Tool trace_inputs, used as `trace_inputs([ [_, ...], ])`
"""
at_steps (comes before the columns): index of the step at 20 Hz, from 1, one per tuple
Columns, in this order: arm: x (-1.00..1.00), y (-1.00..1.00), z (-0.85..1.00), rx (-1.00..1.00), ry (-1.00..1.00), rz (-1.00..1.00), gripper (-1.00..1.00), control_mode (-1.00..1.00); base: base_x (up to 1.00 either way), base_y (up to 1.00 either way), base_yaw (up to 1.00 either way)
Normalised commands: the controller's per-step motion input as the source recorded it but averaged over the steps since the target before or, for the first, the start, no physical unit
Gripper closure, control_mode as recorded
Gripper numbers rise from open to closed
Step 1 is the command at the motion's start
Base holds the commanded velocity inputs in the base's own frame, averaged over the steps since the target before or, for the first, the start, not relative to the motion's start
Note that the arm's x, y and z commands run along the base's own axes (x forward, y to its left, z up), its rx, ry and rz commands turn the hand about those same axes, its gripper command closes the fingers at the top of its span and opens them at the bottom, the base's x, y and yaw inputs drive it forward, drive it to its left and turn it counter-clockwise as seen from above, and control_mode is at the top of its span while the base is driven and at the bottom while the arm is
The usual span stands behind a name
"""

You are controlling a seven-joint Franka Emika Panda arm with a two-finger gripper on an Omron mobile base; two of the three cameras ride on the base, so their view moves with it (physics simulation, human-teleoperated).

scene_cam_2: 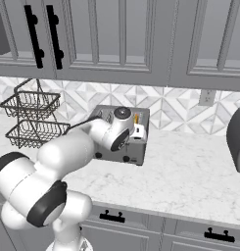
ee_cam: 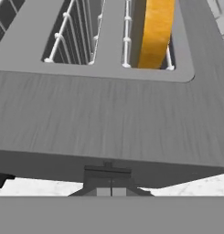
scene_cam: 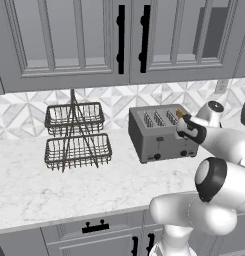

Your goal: Start the toaster. Once the lever pops up, take the bread to the plate on the dining counter.

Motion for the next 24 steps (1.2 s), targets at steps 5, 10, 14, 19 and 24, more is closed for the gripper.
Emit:
trace_inputs([
  [5, 0.0, 0.0, -0.23, 0.0, 0.0, 0.0, 1.0, -1.0, 0.0, 0.0, 0.0],
  [10, 0.0, 0.0, -0.26, 0.0, 0.0, 0.0, 1.0, -1.0, 0.0, 0.0, 0.0],
  [14, 0.0, 0.0, -0.28, 0.0, 0.0, 0.0, 1.0, -1.0, 0.0, 0.0, 0.0],
  [19, 0.0, 0.0, -0.16, 0.0, 0.0, 0.0, 1.0, -1.0, 0.0, 0.0, 0.0],
  [24, 0.0, 0.0, -0.02, 0.0, 0.0, 0.0, 1.0, -1.0, 0.0, 0.0, 0.0],
])
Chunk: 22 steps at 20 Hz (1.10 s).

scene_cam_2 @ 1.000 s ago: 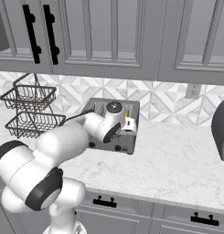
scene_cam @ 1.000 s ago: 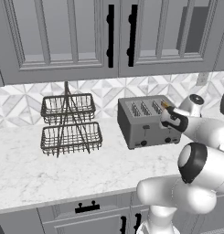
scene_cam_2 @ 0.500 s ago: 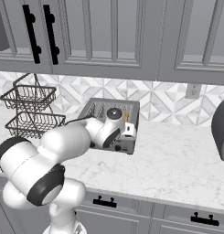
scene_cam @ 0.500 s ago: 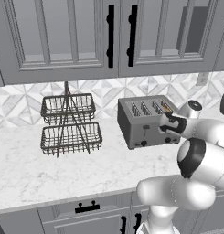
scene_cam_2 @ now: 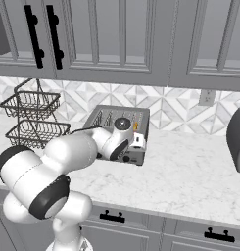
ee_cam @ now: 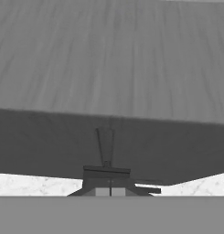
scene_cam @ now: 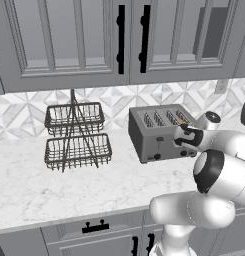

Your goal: Start the toaster. Once the lever pops up, take the bread to the plate on the dining counter.

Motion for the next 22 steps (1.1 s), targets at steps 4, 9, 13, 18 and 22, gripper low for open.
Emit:
trace_inputs([
  [4, -0.05, 0.0, 0.02, 0.0, -0.01, 0.0, 1.0, -1.0, 0.0, 0.0, 0.0],
  [9, -0.39, 0.0, 0.43, 0.0, -0.13, 0.0, 1.0, -1.0, 0.0, 0.0, 0.0],
  [13, -0.3, 0.0, 0.65, 0.0, -0.14, 0.0, 1.0, -1.0, 0.0, 0.0, 0.0],
  [18, 0.0, 0.0, 0.1, 0.0, 0.0, 0.0, 1.0, -1.0, 0.0, 0.0, 0.0],
  [22, 0.0, -0.16, 0.01, 0.0, -0.06, 0.0, 1.0, -1.0, 0.0, 0.0, 0.0],
])
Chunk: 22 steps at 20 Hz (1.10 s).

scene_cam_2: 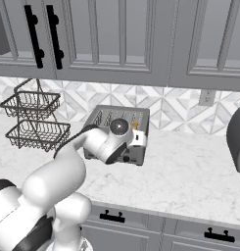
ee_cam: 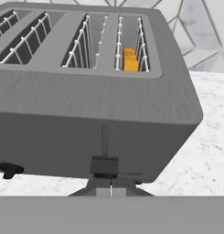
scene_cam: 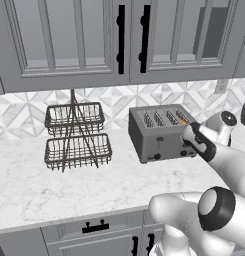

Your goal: Start the toaster. Once the lever pops up, take the bread to the plate on the dining counter.

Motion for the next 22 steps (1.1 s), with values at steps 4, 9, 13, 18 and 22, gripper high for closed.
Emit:
trace_inputs([
  [4, 0.0, -0.13, 0.07, 0.0, -0.01, 0.0, 1.0, -1.0, 0.0, 0.0, 0.0],
  [9, 0.0, -0.03, 0.01, 0.0, -0.01, 0.0, 1.0, -1.0, 0.0, 0.0, 0.0],
  [13, 0.0, 0.0, 0.0, 0.0, 0.0, 0.0, 1.0, -1.0, 0.0, 0.0, 0.0],
  [18, 0.0, 0.0, 0.0, 0.0, 0.0, 0.0, -1.0, -1.0, 0.0, 0.0, 0.0],
  [22, 0.0, 0.0, 0.0, 0.0, 0.0, 0.0, -1.0, -1.0, 0.0, 0.0, 0.0],
])
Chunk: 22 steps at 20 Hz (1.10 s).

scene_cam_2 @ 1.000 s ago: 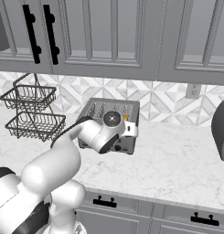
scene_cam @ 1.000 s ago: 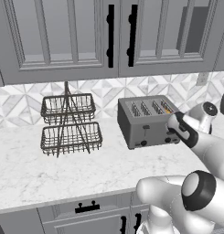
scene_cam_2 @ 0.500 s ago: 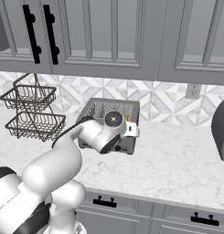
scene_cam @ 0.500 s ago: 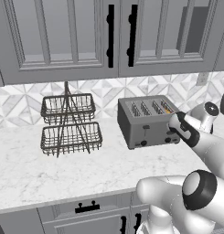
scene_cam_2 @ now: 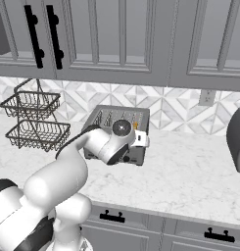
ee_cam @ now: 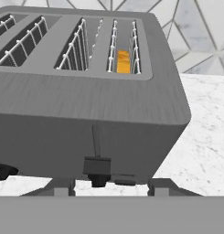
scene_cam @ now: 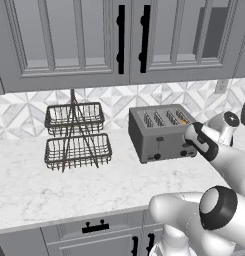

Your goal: Start the toaster. Once the lever pops up, take the bread to the plate on the dining counter.

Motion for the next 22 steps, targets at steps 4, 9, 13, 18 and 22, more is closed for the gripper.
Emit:
trace_inputs([
  [4, 0.0, 0.0, 0.0, 0.0, 0.0, 0.0, -1.0, -1.0, 0.0, 0.0, 0.0],
  [9, 0.0, 0.0, 0.0, 0.0, 0.0, 0.0, -1.0, -1.0, 0.0, 0.0, 0.0],
  [13, 0.0, 0.0, 0.0, 0.0, 0.0, 0.0, -1.0, -1.0, 0.0, 0.0, 0.0],
  [18, 0.0, 0.0, 0.0, 0.0, 0.0, 0.0, -1.0, -1.0, 0.0, 0.0, 0.0],
  [22, 0.0, 0.0, 0.0, 0.0, 0.0, 0.0, -1.0, -1.0, 0.0, 0.0, 0.0],
])
